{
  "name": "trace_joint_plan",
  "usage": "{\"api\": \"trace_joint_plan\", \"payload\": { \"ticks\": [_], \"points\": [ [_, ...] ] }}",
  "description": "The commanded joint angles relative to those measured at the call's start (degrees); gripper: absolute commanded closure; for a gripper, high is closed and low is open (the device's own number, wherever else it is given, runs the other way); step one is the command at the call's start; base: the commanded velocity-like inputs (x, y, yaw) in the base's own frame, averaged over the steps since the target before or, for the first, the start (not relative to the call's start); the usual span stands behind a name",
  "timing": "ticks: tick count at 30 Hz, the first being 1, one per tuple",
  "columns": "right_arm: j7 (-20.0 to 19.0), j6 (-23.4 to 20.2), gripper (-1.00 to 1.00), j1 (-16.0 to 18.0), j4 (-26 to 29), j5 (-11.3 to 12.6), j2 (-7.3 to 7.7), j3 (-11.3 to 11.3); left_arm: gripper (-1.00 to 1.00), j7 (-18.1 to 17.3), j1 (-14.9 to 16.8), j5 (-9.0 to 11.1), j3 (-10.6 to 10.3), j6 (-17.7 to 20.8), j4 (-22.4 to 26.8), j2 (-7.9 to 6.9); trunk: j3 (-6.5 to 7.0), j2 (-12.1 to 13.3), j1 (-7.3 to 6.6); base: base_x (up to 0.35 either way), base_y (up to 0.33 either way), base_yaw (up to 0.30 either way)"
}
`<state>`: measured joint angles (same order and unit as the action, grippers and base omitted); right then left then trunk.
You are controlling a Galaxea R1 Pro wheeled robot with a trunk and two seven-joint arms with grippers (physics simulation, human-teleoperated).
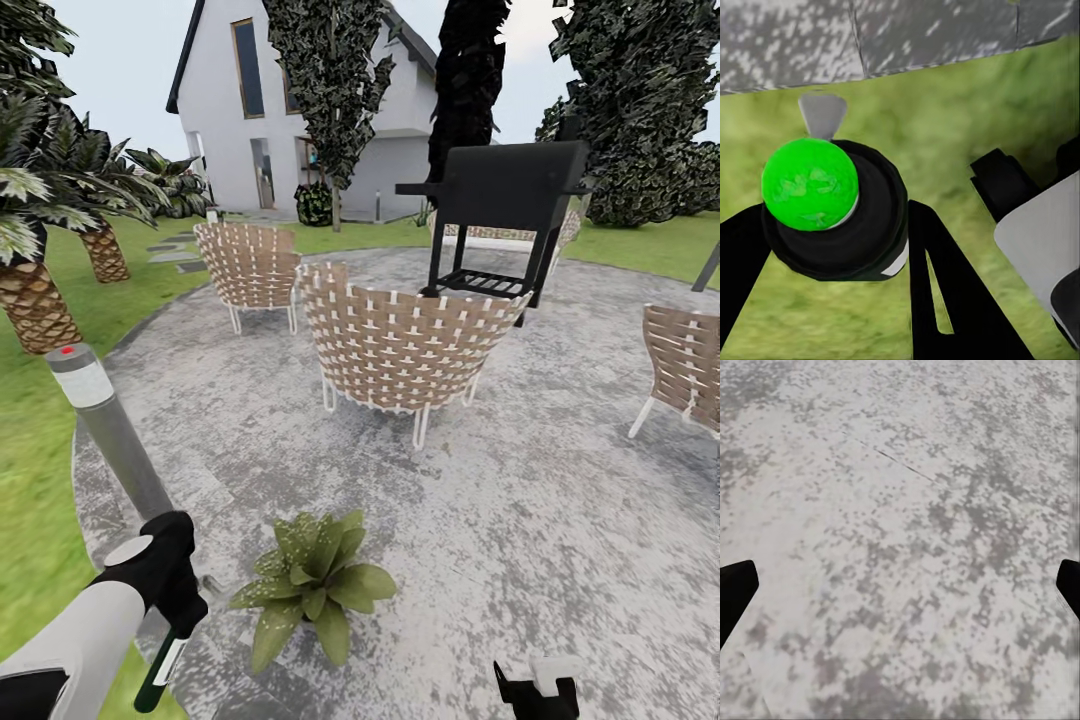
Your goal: Pick up the pesticide atomizer in the garden and spray insectifuge to fully cover both potted plants in the garden.
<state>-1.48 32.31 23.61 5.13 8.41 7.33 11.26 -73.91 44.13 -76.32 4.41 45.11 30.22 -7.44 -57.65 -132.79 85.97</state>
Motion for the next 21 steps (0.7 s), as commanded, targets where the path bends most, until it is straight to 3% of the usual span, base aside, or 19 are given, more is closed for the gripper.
{"api": "trace_joint_plan", "payload": {
  "ticks": [1, 10, 14, 21],
  "points": [
    [-0.14, 0.14, -1.00, 0.03, -0.03, 0.63, -0.01, 0.43, 1.00, -0.53, 0.04, -0.52, 0.34, 0.51, 0.09, 0.06, -0.05, -0.02, -0.01, 0.000, -0.267, 0.000],
    [-0.10, 0.12, -1.00, 0.03, -0.03, 0.64, 0.03, 0.43, 1.00, -0.47, 0.06, -0.56, 0.34, 0.51, 0.06, 0.05, -0.05, -0.02, -0.01, 0.125, -0.228, 0.241],
    [-0.10, 0.13, -1.00, 0.03, -0.03, 0.64, 0.05, 0.43, 1.00, -0.31, 0.01, -0.56, 0.34, 0.51, 0.10, 0.05, -0.05, -0.02, -0.01, 0.033, -0.026, 0.262],
    [-0.14, 0.15, -1.00, 0.03, -0.11, 0.56, -0.01, 0.43, 1.00, -0.27, 0.02, -0.58, 0.25, 0.51, -0.43, -0.01, -0.05, -0.02, -0.01, 0.001, -0.001, 0.087]
  ]
}}
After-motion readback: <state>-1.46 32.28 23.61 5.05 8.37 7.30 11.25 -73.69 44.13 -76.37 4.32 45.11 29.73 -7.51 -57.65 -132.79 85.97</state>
